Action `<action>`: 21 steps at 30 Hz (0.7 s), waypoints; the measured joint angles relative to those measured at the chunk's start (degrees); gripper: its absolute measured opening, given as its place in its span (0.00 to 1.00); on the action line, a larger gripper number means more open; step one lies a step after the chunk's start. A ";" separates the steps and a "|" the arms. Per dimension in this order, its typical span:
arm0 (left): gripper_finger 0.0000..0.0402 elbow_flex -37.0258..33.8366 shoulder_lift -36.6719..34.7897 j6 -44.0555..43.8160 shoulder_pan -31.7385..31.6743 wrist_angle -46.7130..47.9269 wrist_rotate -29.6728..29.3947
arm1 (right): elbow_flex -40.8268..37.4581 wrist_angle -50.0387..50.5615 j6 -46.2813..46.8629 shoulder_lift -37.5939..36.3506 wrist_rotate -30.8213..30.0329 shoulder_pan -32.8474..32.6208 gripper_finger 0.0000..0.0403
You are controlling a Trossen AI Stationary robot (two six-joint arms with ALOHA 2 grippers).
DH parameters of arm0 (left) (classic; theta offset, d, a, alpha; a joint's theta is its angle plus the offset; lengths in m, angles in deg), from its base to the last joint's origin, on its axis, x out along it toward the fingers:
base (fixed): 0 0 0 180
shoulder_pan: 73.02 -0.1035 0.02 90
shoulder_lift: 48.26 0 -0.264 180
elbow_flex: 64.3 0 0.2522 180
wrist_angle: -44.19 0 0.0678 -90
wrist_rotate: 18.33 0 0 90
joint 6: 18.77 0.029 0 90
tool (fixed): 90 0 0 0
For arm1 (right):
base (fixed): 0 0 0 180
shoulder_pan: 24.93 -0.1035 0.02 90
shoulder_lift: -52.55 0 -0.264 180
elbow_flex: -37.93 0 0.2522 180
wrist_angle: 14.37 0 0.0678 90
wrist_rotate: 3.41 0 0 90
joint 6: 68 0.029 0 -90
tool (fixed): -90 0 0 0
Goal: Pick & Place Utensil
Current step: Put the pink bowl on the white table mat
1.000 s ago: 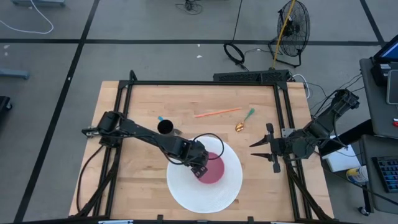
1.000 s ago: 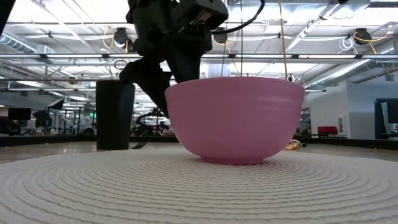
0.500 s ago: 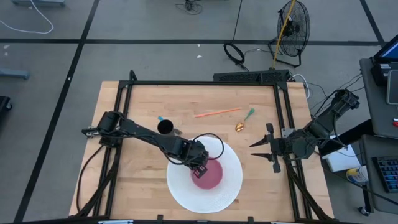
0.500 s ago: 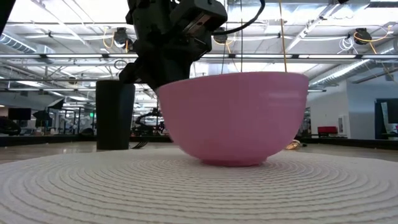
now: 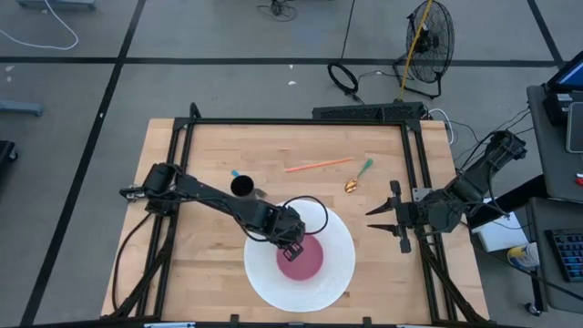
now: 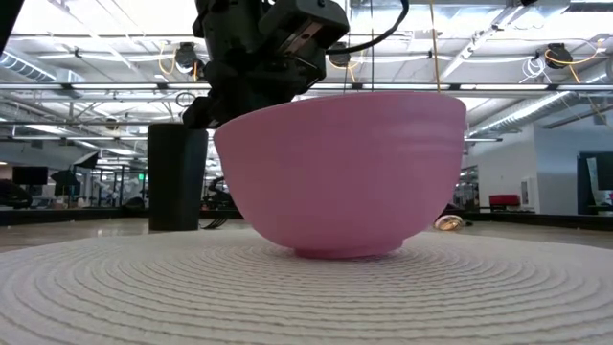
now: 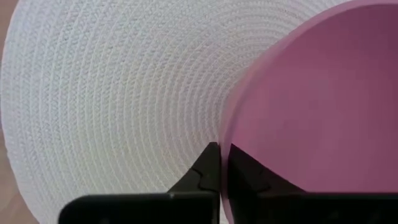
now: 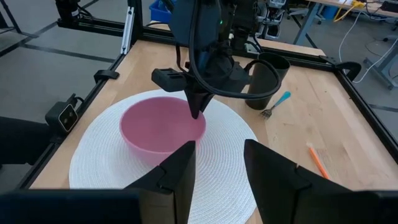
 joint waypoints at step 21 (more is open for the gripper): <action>0.02 0.02 -3.30 -1.13 1.37 10.68 4.34 | -0.02 1.63 1.53 0.02 0.00 0.00 0.32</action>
